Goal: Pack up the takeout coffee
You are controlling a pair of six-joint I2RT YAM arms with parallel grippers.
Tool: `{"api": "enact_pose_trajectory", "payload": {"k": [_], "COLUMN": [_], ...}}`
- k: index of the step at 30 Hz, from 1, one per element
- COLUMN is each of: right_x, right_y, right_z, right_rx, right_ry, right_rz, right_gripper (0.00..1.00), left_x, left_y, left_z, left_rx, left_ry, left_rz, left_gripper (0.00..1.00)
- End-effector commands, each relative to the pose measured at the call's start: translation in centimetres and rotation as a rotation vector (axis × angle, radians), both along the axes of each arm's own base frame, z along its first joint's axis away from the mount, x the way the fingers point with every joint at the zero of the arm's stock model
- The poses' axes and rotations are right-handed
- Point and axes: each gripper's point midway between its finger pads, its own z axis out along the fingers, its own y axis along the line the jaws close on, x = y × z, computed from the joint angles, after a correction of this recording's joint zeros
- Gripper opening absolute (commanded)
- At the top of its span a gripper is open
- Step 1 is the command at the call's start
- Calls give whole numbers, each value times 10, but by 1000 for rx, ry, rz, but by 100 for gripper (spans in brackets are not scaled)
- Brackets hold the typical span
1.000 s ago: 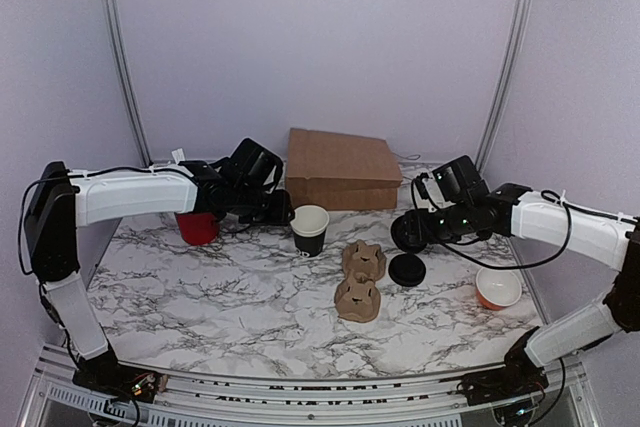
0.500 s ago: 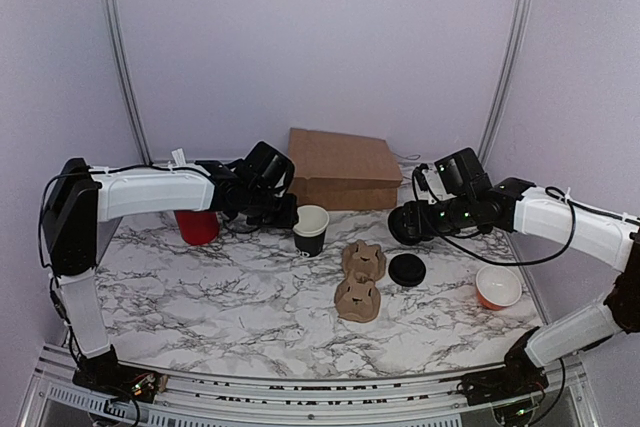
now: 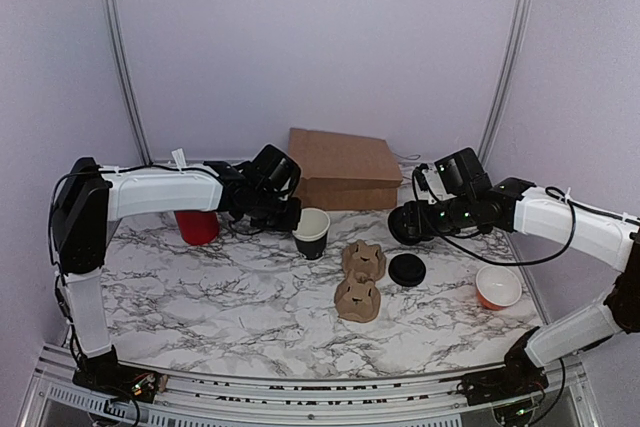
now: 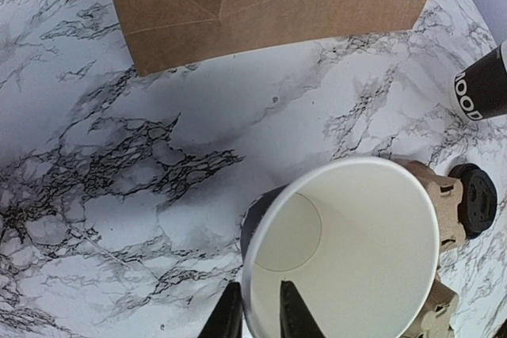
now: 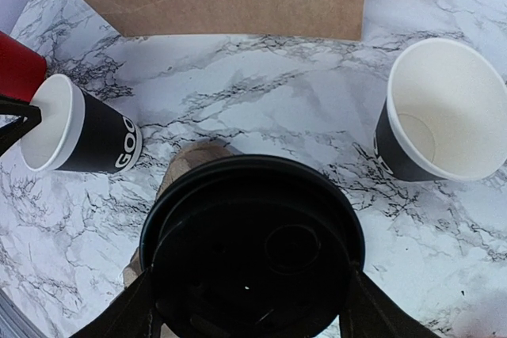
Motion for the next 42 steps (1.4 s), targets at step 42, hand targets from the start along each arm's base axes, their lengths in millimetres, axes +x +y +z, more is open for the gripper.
{"api": "enact_pose_trajectory", "payload": {"k": [42], "right_x": [4], "right_y": [87], "right_z": [28], "right_rx": [-22], "right_ry": [-48], "right_rz": [193], "right_gripper": [69], "left_x": [-110], "left_y": [58], "left_z": [16], "left_rx": [113], "left_ry": [16], "left_rz": [-104], "left_gripper": [5]}}
